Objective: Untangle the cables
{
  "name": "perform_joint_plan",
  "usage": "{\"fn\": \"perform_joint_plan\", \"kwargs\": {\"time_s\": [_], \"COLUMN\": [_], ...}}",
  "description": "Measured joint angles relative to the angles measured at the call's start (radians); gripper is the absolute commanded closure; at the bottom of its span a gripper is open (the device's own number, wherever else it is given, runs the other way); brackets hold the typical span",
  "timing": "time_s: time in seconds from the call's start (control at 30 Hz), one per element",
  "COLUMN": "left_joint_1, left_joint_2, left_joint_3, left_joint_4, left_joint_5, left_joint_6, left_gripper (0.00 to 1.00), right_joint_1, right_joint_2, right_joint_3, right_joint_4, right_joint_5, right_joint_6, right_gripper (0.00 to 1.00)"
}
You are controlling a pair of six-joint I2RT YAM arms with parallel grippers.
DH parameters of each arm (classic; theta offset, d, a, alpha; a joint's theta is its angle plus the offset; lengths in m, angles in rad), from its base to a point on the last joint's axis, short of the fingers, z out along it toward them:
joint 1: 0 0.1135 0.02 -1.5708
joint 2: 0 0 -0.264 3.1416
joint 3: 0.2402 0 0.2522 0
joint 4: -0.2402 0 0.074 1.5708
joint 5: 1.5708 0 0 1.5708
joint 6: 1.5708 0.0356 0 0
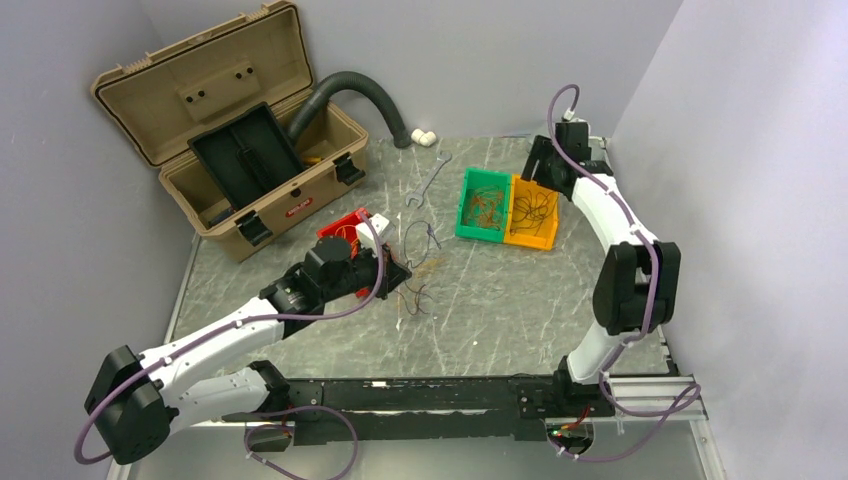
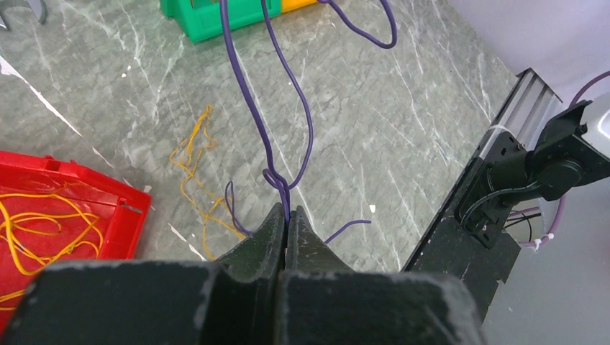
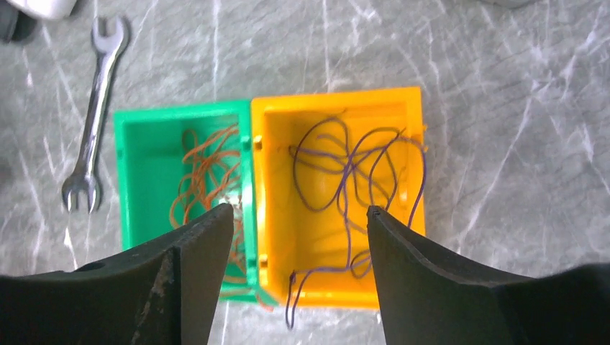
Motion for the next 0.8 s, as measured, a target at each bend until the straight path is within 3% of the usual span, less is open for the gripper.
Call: {"fn": "perform_joint_plan", "kwargs": {"time_s": [0.2,0.4,0.57,0.8], "left_joint_1": [0.0,0.0,0.0,0.0], "left_joint_2": [-0.006,-0.009,-0.01,-0.047], "left_joint_3": [0.031,0.036,0.036,0.014], "left_joint_4": [-0.029,-0.037,-0.037,-0.022], "left_joint_5": [-0.016,-0.02,-0.02,-0.024], "left_joint_6": [0.025,0.025,0.023,0.014], "left_gripper": [1.0,1.0,1.0,1.0], "right_joint_1": [0.086,0.252,0.407,0.495], "right_joint_2": [-0.217,-0.406,-0.372,-0.317], "right_joint_3": [-0.205,-0.404,-0.495,-0.682], "right_joint_4": [0.04,0.126,0.197,0.352], "right_joint_5": [-0.076,-0.224,-0.219,-0.159], "right_joint_6": [-0.006,0.021,0.149,0.445], "right_gripper": [0.03,0.0,0.0,0.0]}}
